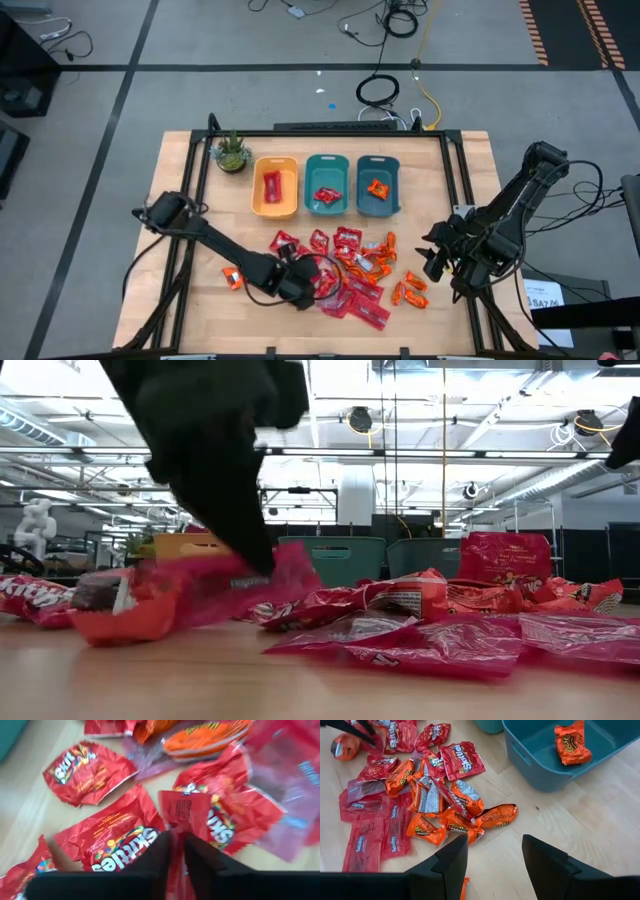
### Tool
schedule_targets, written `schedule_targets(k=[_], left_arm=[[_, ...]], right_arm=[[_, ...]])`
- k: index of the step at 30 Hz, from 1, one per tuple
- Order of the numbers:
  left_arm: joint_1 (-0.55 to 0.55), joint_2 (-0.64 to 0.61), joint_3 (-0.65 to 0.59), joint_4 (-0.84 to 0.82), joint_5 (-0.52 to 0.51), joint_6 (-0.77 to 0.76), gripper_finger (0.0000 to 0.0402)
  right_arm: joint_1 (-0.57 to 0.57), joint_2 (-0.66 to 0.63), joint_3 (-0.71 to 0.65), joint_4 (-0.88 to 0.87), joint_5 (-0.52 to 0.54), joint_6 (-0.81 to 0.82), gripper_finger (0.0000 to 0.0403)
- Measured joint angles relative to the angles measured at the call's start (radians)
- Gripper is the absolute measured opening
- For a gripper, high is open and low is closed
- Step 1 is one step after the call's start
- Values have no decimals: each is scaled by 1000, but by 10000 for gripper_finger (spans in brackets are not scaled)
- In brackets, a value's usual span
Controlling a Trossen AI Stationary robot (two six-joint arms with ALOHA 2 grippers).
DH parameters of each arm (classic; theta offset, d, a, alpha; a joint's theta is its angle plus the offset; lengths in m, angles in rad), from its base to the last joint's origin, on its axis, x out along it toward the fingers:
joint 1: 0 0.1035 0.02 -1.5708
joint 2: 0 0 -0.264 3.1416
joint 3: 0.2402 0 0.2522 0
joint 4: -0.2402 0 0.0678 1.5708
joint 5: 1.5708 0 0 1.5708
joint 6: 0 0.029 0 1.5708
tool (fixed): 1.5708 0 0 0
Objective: Sort candy
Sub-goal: Put the red candy into the top left yellow bin
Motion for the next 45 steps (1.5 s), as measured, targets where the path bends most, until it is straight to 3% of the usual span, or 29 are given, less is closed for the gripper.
schedule_targets(k=[3,10,15,20,23,27,30,36,40,45], left_arm=[[0,-50,0,-5,1,0,10],[1,-189,1,-44,-11,0,6],[22,-300,2,-195,-109,-113,5],[125,-407,2,-471,-128,-313,4],[211,-453,2,-547,-128,-293,3],[359,-494,2,-565,-128,-155,3],[487,-520,-28,-526,-118,-62,3],[708,-558,-190,-240,46,58,2],[810,-559,-289,-56,122,43,2],[865,-559,-361,18,125,-52,13]], right_arm=[[0,0,0,0,1,0,180],[0,0,0,1,44,1,180],[0,0,0,9,48,8,180],[0,3,0,25,85,64,180],[-2,9,0,34,127,108,180],[-19,17,0,50,151,168,180],[-37,27,0,59,152,203,180],[-73,54,0,104,151,272,180],[-95,75,0,133,148,297,180],[-120,94,0,176,147,297,180]])
